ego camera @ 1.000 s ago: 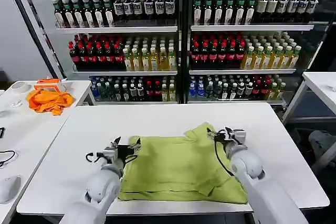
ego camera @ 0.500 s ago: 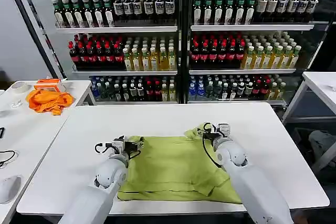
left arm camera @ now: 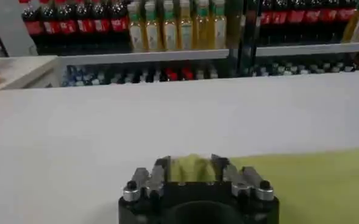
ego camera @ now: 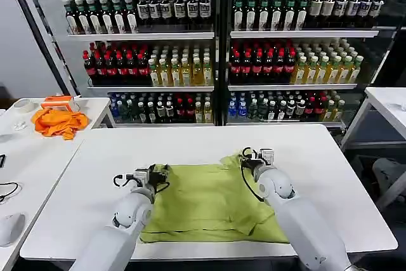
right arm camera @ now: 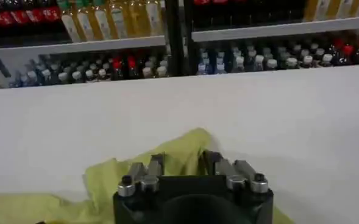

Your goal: Fold and organize the clothes.

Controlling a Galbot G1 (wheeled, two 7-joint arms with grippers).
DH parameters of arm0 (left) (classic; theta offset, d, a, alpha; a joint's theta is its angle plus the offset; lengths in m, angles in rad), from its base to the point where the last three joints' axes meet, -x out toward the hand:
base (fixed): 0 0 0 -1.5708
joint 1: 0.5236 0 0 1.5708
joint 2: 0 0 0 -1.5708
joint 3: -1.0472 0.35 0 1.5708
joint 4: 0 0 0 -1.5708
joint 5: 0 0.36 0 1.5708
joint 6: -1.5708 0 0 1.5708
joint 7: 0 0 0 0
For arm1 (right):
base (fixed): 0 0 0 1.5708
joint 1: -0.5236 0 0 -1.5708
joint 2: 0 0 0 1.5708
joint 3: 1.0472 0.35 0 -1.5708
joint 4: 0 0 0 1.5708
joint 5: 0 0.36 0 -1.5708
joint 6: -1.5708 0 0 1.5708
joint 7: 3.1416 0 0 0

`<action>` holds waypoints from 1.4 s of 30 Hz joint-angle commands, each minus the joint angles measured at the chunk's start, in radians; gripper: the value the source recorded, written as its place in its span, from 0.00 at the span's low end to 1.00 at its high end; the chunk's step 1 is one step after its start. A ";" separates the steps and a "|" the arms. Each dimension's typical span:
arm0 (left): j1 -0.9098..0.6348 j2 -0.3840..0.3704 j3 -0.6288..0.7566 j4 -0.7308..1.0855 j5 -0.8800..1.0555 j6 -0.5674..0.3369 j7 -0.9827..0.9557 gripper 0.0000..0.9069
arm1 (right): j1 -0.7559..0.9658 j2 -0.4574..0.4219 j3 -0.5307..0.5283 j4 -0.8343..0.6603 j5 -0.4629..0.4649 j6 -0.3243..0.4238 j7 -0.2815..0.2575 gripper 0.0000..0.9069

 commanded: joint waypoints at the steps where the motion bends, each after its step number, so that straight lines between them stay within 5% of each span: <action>1: 0.020 0.002 -0.005 -0.014 -0.039 -0.018 0.005 0.02 | 0.008 0.001 -0.006 0.000 0.013 -0.003 0.001 0.00; 25: 0.074 0.032 -0.060 -0.162 -0.084 -0.135 0.038 0.02 | -0.074 -0.046 0.073 0.246 -0.020 0.019 -0.002 0.00; 42: 0.289 0.117 -0.133 -0.385 -0.098 -0.133 0.093 0.02 | -0.436 -0.166 0.251 0.671 -0.037 -0.005 -0.003 0.00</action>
